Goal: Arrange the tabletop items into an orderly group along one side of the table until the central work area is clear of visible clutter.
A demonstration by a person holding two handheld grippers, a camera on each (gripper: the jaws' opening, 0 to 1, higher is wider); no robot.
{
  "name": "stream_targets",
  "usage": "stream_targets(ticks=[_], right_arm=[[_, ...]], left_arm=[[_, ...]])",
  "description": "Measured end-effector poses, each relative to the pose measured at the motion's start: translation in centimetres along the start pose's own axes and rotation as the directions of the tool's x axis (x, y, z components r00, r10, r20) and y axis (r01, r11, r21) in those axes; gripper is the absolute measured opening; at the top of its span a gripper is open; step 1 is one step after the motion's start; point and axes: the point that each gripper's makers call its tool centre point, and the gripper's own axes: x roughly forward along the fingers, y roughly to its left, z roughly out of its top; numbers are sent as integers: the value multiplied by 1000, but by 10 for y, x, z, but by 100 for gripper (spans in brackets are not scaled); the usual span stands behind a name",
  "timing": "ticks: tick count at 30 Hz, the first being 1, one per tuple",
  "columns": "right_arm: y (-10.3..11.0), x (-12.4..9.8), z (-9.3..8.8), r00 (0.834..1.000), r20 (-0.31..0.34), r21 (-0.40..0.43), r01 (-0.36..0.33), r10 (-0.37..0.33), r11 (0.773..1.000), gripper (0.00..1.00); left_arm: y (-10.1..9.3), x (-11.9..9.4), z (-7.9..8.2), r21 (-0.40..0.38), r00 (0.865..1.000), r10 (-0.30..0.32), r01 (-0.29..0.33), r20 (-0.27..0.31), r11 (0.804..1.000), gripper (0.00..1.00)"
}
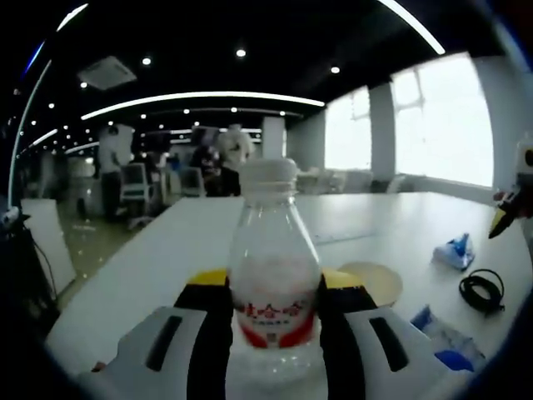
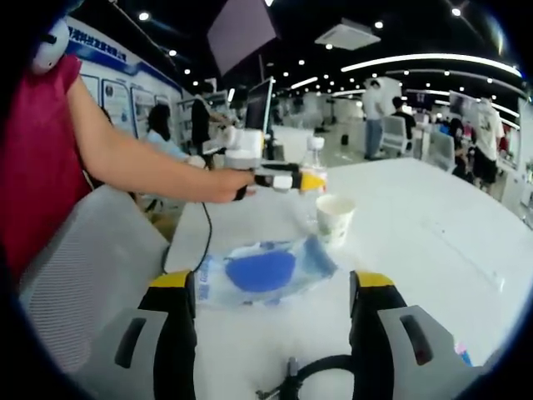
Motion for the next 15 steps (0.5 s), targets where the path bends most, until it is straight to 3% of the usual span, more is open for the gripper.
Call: stream_targets(ticks=[15], right_arm=[[6, 3, 4, 1000, 4, -8, -7, 7, 1000, 74]], left_arm=[[1, -7, -4, 18, 1000, 3, -3, 14, 1000, 38]])
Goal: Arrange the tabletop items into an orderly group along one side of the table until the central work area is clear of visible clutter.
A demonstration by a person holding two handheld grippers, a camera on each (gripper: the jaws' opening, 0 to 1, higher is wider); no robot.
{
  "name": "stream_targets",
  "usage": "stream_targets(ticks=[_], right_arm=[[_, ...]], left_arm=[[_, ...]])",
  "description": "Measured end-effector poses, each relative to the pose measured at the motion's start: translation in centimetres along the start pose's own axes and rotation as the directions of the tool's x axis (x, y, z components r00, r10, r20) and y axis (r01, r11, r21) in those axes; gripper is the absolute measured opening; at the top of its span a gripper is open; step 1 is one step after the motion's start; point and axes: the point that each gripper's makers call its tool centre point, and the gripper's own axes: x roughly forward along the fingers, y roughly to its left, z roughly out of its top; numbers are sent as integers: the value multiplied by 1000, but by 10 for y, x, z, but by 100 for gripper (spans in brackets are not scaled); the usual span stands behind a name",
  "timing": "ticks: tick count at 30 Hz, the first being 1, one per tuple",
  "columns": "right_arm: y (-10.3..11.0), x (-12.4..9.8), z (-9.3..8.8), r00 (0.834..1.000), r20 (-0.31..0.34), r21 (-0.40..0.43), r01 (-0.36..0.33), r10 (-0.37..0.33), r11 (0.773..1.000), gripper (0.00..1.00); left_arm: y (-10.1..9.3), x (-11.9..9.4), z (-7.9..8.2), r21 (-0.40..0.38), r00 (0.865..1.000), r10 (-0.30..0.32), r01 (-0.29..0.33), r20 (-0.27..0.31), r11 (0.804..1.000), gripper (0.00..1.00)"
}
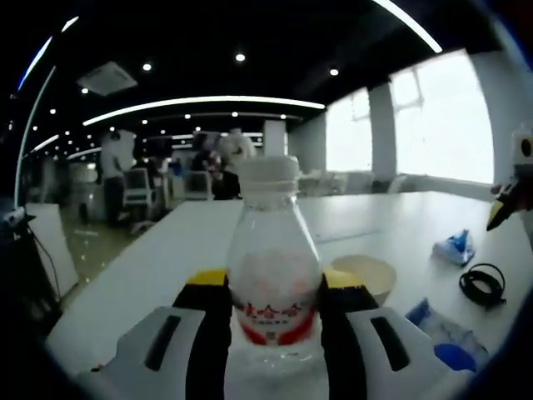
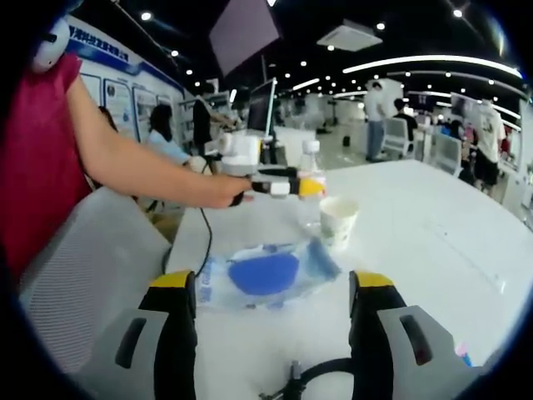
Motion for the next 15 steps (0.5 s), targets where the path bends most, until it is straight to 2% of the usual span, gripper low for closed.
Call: stream_targets(ticks=[15], right_arm=[[2, -3, 3, 1000, 8, -3, 6, -6, 1000, 74]], left_arm=[[1, -2, -9, -26, 1000, 6, -7, -28, 1000, 38]])
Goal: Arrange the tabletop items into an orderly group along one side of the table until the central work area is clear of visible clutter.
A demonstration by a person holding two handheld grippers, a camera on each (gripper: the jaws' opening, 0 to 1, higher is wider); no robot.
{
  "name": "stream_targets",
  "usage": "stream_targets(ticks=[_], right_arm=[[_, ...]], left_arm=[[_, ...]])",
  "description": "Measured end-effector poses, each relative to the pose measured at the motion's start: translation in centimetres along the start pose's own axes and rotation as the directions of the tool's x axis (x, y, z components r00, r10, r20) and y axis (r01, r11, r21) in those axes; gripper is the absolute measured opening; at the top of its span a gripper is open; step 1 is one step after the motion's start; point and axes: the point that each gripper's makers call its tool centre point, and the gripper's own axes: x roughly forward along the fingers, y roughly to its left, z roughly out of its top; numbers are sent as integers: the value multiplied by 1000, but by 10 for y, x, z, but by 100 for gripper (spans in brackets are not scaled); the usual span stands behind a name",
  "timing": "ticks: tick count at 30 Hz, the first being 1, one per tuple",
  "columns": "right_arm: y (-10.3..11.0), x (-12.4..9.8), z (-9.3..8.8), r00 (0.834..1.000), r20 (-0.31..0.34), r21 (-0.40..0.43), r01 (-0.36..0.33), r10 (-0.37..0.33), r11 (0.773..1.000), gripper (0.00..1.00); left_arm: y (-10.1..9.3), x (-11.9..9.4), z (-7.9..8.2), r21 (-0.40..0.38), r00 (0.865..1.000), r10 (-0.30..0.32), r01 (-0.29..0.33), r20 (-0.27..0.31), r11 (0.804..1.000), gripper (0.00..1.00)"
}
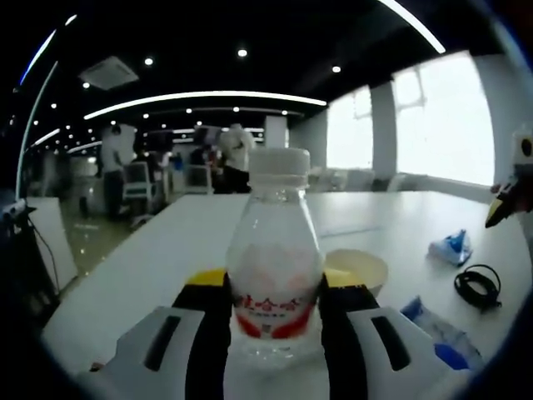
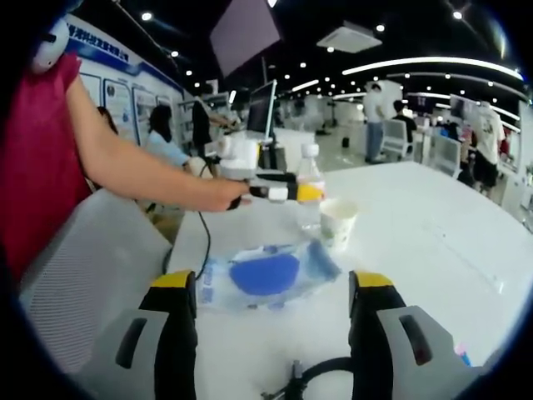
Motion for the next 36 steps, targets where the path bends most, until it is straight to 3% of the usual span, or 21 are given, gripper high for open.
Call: stream_targets(ticks=[8, 14, 16, 27, 32, 36], right_arm=[[1, -1, 0, 1000, 0, -2, -2, 2, 1000, 74], [2, -1, -3, 1000, -6, -1, -5, 5, 1000, 73], [2, -1, -3, 1000, -5, 1, -6, 6, 1000, 73], [3, 0, -3, 1000, -2, -1, -11, 11, 1000, 73], [3, 0, -2, 1000, 0, 0, -12, 12, 1000, 73], [3, 1, -3, 1000, -3, -1, -13, 13, 1000, 73]], left_arm=[[2, 2, -2, 25, 1000, 18, -17, -17, 1000, 36], [15, 2, -2, 21, 989, 148, -147, -19, 989, 36], [13, 3, -2, 12, 987, 159, -159, -17, 987, 36], [13, 4, -1, -1, 980, 198, -198, -11, 980, 37], [10, 5, -4, -2, 983, 176, -176, -46, 984, 39], [9, 4, 2, 8, 985, 168, -168, -24, 986, 43]])
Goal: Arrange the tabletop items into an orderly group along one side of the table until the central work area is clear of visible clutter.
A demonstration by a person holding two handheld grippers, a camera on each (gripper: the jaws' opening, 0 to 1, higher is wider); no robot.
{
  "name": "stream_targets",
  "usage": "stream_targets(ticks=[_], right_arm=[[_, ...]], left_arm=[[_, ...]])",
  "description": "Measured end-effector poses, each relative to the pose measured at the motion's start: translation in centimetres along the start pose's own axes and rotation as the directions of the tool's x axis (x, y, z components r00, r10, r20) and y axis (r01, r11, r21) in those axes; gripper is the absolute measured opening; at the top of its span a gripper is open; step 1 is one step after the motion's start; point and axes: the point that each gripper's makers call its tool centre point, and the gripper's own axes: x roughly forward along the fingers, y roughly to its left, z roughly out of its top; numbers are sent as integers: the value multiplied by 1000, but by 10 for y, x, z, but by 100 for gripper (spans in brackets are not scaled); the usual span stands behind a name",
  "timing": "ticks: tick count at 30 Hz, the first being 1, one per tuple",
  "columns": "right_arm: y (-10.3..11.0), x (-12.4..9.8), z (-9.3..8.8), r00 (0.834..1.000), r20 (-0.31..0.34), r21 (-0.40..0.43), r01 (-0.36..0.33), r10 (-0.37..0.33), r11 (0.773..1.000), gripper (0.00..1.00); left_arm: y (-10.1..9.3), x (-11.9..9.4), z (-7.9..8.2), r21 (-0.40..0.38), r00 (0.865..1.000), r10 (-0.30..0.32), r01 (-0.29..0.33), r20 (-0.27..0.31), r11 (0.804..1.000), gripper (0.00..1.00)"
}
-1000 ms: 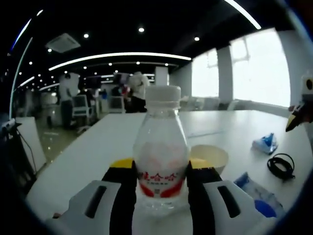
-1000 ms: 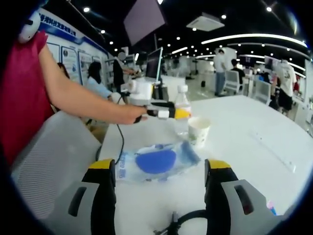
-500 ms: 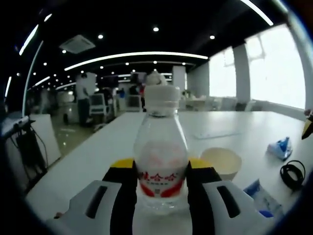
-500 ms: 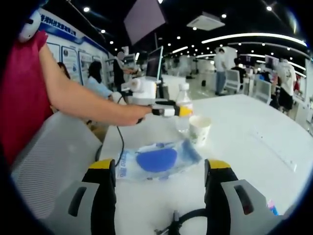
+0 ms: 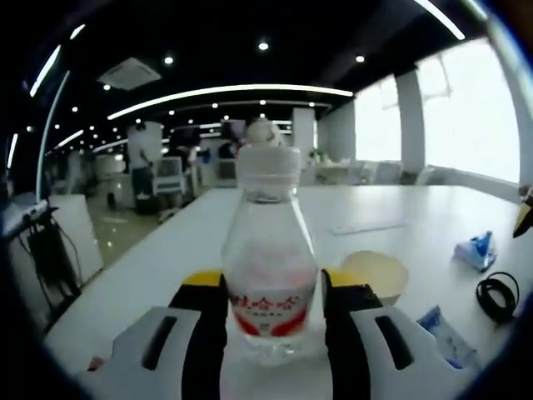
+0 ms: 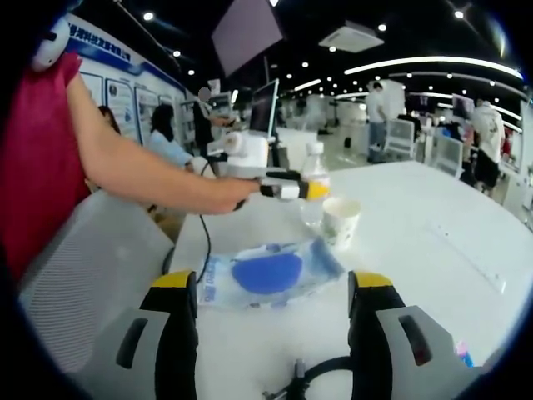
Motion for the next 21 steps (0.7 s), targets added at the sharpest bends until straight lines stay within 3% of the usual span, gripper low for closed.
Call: stream_targets(ticks=[7, 12, 17, 21], right_arm=[[0, 0, 3, 1000, 9, -2, 1, -1, 1000, 73], [1, 1, 5, 1000, 15, -7, 2, -1, 1000, 73], [5, 4, 10, 1000, 23, -15, -5, 5, 1000, 73], [8, 5, 13, 999, 31, -23, -8, 9, 1000, 73]], left_arm=[[0, -6, 10, 4, 1000, -13, 12, 10, 1000, 50], [12, -14, 19, 3, 1000, 2, -2, 14, 1000, 54], [16, -28, 37, 18, 999, -2, 1, 40, 1000, 54], [16, -36, 42, 24, 999, -5, 4, 40, 1000, 55]])
